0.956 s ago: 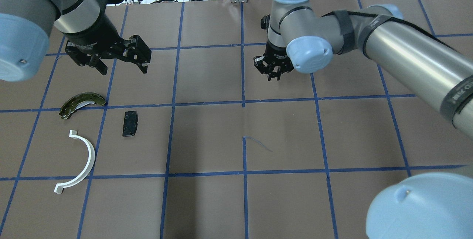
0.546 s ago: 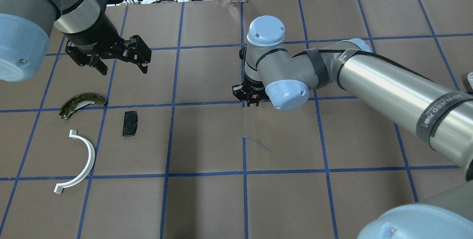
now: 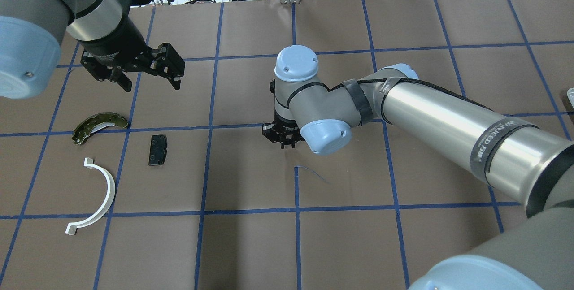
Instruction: Place bearing gear from tray to pile
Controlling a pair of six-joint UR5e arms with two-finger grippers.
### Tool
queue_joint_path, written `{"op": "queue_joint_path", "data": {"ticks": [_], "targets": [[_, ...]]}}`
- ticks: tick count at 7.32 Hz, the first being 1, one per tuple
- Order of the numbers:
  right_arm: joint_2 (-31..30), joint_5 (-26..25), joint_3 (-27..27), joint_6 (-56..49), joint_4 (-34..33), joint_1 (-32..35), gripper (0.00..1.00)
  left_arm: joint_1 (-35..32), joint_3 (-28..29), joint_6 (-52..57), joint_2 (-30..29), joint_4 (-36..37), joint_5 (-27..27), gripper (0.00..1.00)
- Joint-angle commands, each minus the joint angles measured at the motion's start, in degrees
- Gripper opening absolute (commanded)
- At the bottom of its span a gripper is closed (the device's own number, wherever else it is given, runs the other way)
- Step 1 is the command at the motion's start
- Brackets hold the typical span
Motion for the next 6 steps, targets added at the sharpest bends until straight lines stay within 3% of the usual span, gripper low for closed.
{"op": "queue_joint_path", "data": {"ticks": [1,2,3,5,6], "targets": [[0.67,-0.04,0.01,1.46,-0.76,0.94,0.43,-0.03,0.09,-0.11,-1.2,0.16,-0.37,1.0],[0.49,0.04,-0.34,1.02,-2.15,0.86,0.91,-0.03,0.09,-0.64,-1.56,0.34,-0.37,1.0],[0.14,0.31,-0.87,1.02,-3.04,0.68,1.0,-0.2,0.17,-0.82,-1.56,0.25,-0.37,1.0],[-2.39,0.14,-1.4,0.49,-2.09,-2.64,1.0,-1.51,-0.96,-4.66,-2.53,0.6,-0.46,1.0],[-4.67,0.31,-1.49,-2.91,1.66,-6.66,1.0,-4.48,-1.75,-8.34,-3.75,1.47,-0.37,1.0]]}}
